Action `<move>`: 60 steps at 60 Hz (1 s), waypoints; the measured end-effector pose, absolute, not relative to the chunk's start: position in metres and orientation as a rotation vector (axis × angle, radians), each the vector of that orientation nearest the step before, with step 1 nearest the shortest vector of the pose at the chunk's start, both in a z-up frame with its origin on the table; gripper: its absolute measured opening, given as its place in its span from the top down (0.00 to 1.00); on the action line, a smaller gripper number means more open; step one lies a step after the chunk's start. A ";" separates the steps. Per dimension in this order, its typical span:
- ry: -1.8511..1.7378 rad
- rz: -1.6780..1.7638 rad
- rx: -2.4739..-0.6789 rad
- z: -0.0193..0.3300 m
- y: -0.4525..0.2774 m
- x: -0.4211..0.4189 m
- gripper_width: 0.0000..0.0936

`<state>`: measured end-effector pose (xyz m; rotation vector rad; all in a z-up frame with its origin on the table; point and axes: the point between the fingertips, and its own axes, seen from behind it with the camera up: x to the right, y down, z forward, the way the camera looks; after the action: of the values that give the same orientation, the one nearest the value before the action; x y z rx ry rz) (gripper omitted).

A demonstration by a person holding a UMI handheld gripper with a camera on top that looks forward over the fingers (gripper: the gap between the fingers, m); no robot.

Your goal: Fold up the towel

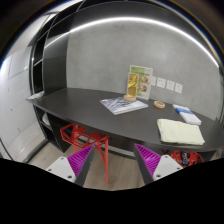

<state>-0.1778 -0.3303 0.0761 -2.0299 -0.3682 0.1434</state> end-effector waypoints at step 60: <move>-0.266 -0.045 -2.049 -0.006 -0.078 0.043 0.99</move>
<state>0.0432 -0.0779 -0.0059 -2.0488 -0.2658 -0.0446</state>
